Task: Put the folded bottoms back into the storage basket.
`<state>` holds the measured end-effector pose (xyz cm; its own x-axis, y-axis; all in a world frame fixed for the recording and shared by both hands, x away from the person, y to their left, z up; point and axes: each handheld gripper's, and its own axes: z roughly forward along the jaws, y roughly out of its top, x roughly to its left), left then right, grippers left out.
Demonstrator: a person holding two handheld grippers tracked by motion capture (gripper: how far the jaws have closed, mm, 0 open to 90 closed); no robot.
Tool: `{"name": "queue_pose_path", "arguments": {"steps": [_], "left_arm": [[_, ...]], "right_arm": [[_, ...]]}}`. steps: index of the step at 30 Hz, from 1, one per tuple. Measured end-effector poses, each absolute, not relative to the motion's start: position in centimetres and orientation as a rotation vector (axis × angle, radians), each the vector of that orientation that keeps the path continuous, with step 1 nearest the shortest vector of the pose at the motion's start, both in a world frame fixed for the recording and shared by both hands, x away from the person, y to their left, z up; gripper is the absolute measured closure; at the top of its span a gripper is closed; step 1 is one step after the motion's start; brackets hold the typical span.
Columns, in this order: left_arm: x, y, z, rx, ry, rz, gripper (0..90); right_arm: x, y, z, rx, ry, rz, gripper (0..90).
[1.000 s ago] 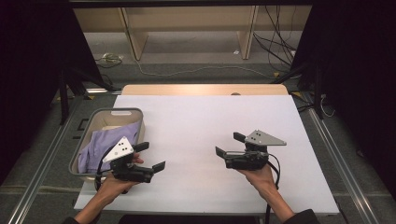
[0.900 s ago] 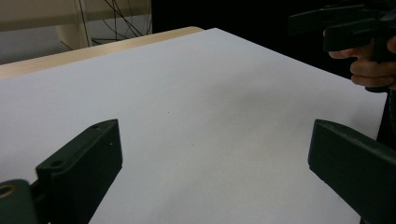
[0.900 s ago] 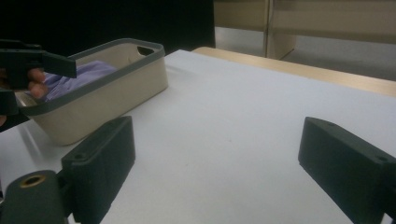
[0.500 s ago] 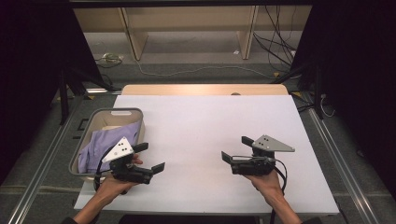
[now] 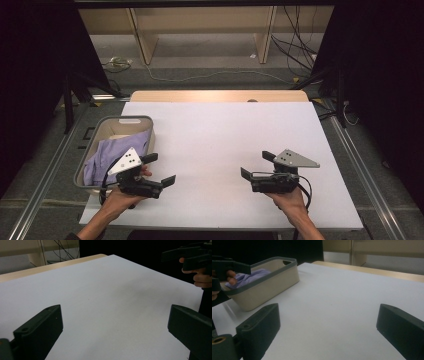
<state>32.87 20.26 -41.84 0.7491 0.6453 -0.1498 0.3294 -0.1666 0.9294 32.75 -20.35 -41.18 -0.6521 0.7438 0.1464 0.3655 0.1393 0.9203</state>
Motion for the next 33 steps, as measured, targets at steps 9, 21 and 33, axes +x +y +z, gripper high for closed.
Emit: {"name": "queue_pose_path", "arguments": {"steps": [9, 21, 33], "left_arm": [[32.68, 20.85, -41.75, 1.75, 0.773, 0.333, 0.0], [32.7, 20.7, -41.73, 1.752, 0.759, 0.329, 0.0], [32.72, 20.53, -41.81, 1.757, 0.758, 0.325, 0.0]], "right_arm": [[32.06, -20.59, -41.18, 1.068, 2.082, 1.509, 5.9], [32.02, -20.83, -41.05, 1.07, 2.064, 1.515, 5.8], [32.05, -20.88, -40.98, 1.076, 2.059, 1.511, 5.8]]}}
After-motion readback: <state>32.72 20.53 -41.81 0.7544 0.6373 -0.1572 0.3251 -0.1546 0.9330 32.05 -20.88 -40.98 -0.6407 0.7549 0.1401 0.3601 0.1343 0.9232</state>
